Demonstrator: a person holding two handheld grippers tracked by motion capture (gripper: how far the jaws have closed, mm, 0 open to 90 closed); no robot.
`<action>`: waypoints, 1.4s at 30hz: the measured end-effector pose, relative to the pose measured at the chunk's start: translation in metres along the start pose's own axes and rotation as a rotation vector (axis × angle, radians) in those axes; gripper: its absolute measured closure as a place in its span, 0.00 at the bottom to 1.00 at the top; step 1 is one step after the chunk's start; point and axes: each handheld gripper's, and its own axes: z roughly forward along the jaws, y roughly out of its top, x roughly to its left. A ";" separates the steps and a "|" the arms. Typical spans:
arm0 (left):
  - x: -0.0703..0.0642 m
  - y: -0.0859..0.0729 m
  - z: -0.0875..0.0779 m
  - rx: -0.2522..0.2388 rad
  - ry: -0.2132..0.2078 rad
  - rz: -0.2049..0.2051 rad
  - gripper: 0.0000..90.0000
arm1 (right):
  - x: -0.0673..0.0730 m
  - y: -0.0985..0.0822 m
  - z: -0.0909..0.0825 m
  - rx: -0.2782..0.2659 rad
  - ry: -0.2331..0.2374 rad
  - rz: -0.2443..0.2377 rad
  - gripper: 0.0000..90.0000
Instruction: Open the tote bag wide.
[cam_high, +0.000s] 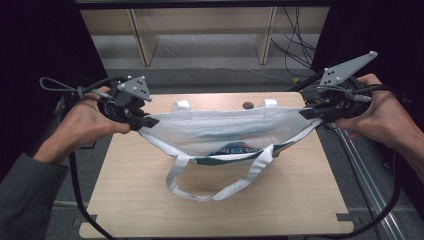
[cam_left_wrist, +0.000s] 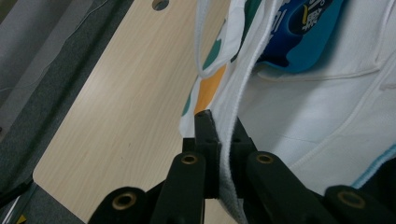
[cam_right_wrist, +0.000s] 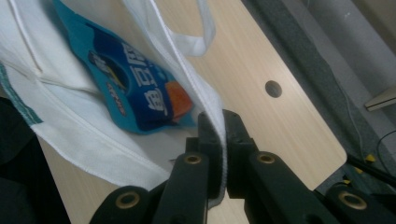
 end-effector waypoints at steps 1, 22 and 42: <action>0.001 0.004 -0.007 -0.010 0.001 -0.009 0.97 | -0.001 0.003 -0.004 -0.023 -0.030 -0.034 0.99; 0.033 0.007 0.021 -0.007 -0.015 -0.076 0.96 | -0.021 0.010 0.018 0.029 -0.032 0.017 0.99; 0.013 -0.030 0.100 0.081 -0.121 -0.068 0.96 | -0.007 -0.034 0.069 0.105 0.021 0.037 0.98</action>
